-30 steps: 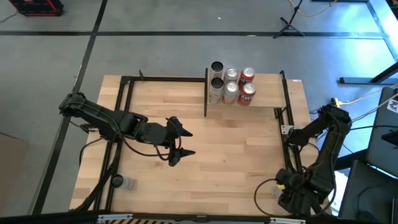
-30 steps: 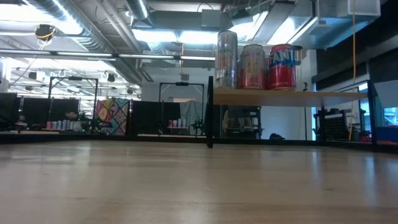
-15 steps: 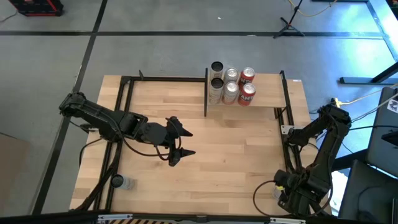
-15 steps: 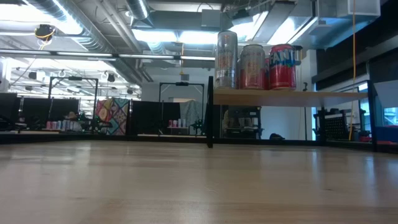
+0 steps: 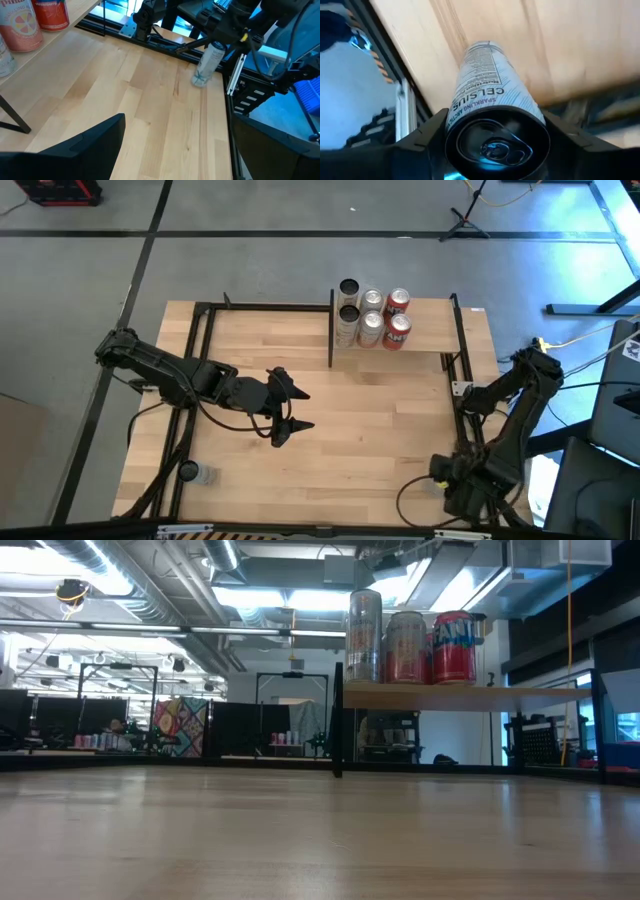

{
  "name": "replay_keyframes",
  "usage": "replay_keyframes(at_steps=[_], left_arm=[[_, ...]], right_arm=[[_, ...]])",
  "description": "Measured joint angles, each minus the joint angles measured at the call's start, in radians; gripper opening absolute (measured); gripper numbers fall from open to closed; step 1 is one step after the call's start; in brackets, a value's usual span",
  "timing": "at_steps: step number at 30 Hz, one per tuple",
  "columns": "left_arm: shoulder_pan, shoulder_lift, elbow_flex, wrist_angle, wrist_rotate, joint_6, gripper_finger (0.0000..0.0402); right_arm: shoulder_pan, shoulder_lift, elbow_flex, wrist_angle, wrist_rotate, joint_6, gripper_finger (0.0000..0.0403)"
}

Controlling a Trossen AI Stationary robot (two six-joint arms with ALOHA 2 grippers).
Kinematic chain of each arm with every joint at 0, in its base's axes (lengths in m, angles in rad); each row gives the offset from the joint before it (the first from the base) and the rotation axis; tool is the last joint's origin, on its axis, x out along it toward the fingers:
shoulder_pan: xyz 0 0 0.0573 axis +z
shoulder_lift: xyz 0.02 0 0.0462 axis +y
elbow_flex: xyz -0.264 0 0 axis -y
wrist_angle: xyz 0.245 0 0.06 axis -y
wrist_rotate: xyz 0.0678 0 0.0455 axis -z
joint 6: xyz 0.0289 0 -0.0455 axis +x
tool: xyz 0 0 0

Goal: Place canned beverage on shelf
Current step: Put the right black soda can onto the shelf

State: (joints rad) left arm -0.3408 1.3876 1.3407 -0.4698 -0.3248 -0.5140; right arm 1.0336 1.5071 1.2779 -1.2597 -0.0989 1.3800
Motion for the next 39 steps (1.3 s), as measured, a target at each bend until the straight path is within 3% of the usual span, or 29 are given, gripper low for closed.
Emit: replay_keyframes(at_steps=[6, 25, 32, 39], left_arm=[[0.0, 0.0, 0.0, 0.0, 0.0, 0.0, 0.035], [0.0, 0.0, 0.0, 0.0, 0.0, 0.003, 0.0351], [0.0, 0.0, 0.0, 0.0, -0.005, 0.003, 0.0351], [0.0, 0.0, 0.0, -0.001, -0.005, 0.003, 0.0351]], right_arm=[[-0.143, 0.001, 0.063, -0.002, 0.104, -0.286, 0.0225], [-0.568, 0.041, 0.073, -0.02, 0.114, -1.1, 0.0225], [-0.622, 0.093, 0.078, -0.014, 0.091, -1.247, 0.0225], [-0.623, 0.096, 0.077, 0.015, 0.083, -1.262, 0.0225]])
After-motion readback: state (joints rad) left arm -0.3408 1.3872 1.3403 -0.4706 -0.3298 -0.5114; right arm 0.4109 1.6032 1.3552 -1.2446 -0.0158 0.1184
